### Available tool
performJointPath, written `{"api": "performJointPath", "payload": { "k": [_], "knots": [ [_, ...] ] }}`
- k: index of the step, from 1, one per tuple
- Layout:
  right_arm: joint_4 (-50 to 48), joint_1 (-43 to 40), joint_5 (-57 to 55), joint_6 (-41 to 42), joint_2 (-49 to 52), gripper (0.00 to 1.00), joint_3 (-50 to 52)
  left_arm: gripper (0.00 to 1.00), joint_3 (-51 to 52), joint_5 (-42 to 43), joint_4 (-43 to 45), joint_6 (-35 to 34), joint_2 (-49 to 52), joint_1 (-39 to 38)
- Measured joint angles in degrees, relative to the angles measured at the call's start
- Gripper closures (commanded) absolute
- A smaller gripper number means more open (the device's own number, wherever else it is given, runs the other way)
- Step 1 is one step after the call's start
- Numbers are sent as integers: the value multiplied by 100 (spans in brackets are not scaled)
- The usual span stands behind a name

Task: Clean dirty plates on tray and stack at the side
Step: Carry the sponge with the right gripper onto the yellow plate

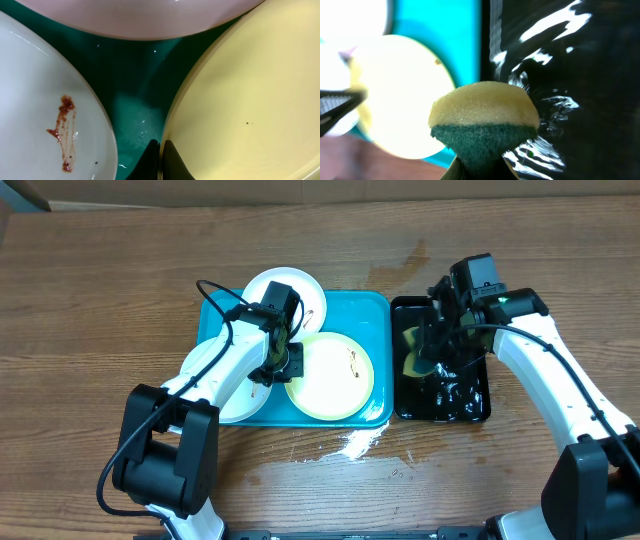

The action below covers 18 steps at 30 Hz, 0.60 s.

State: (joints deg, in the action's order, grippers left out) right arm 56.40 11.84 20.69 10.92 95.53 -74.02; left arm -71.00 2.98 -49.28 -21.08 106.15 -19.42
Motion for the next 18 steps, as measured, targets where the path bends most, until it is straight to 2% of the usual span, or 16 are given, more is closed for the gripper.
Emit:
{"api": "performJointPath", "payload": {
  "k": [9,18],
  "knots": [
    [-514,632,479,-170,0,96,0,96,0,0,107,0,0,0],
    [-870,2041,-896,-199,0,96,0,96,0,2,127,0,0,0]
  ]
}}
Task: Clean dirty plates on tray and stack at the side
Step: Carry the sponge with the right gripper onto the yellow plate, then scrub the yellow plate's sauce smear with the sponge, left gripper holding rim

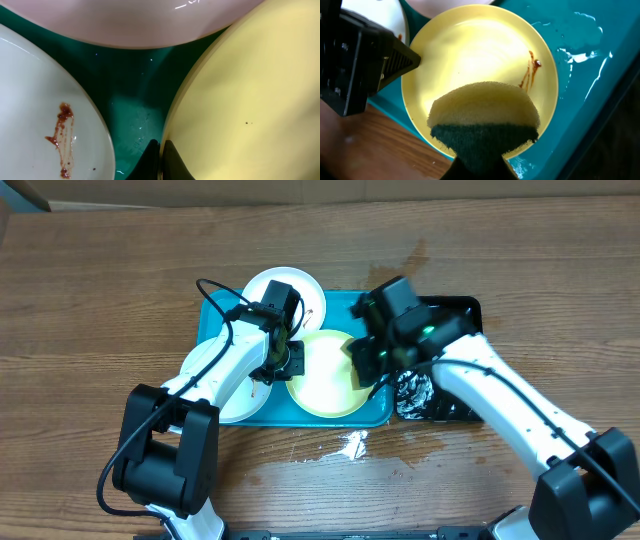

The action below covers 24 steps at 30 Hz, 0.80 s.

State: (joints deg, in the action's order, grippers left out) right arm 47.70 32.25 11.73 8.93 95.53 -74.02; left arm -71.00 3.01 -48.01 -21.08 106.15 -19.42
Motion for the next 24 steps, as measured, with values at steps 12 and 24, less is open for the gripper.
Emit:
{"api": "performJointPath", "payload": {
  "k": [12,24],
  "knots": [
    [-520,645,-1373,0,811,96,59,96,0,197,-42,0,0,0],
    [-837,643,-1252,-2,892,96,380,96,0,236,-214,4,0,0]
  ]
}}
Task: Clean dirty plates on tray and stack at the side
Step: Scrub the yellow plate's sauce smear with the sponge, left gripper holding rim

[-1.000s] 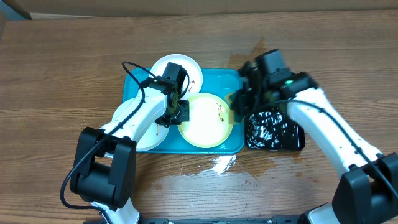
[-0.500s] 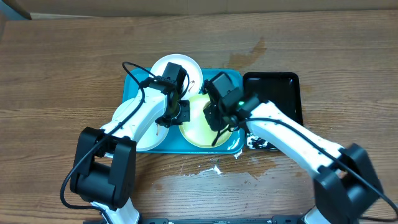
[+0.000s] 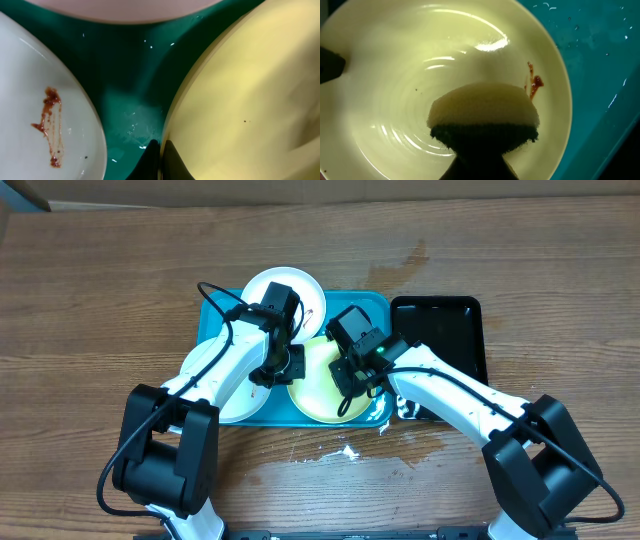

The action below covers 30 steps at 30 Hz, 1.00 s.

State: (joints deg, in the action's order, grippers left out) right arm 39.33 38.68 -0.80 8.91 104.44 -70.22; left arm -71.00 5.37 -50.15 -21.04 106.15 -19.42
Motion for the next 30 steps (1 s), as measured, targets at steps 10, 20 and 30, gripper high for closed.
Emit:
{"api": "performJointPath", "payload": {
  "k": [10,20,30],
  "knots": [
    [-815,-2,42,-4,4,90,570,96,0,0,157,0,0,0],
    [-1176,-2,11,-208,9,35,758,96,0,22,151,0,0,0],
    [254,-2,-4,-278,-243,39,50,96,0,22,131,0,0,0]
  ]
}}
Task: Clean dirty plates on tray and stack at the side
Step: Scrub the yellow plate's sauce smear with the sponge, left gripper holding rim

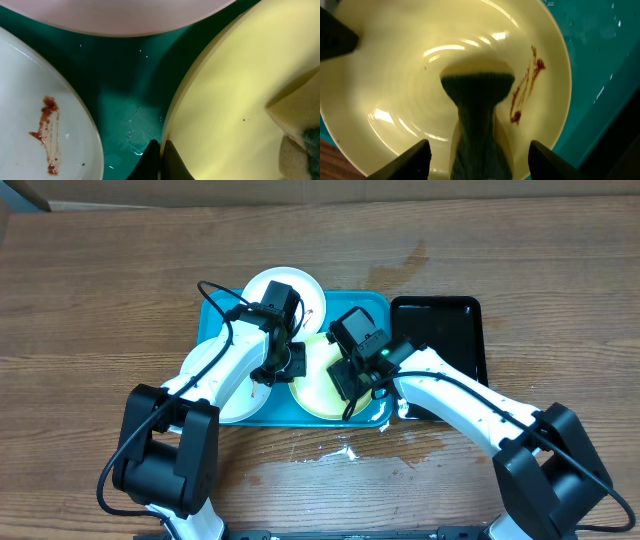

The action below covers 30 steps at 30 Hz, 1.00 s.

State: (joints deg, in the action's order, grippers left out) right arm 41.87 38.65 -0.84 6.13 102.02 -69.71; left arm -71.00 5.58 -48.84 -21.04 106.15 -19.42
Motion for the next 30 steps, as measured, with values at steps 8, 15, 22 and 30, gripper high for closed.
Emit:
{"api": "performJointPath", "payload": {
  "k": [8,15,22,30],
  "knots": [
    [-129,0,466,-17,17,51,310,96,0,0,0,0,0,0],
    [-417,-4,535,-52,28,83,643,96,0,0,-44,2,0,0],
    [-535,-4,525,-17,31,69,723,96,0,0,-46,0,0,0],
    [-686,-4,490,-59,33,78,887,96,0,17,-48,2,0,0]
  ]
}}
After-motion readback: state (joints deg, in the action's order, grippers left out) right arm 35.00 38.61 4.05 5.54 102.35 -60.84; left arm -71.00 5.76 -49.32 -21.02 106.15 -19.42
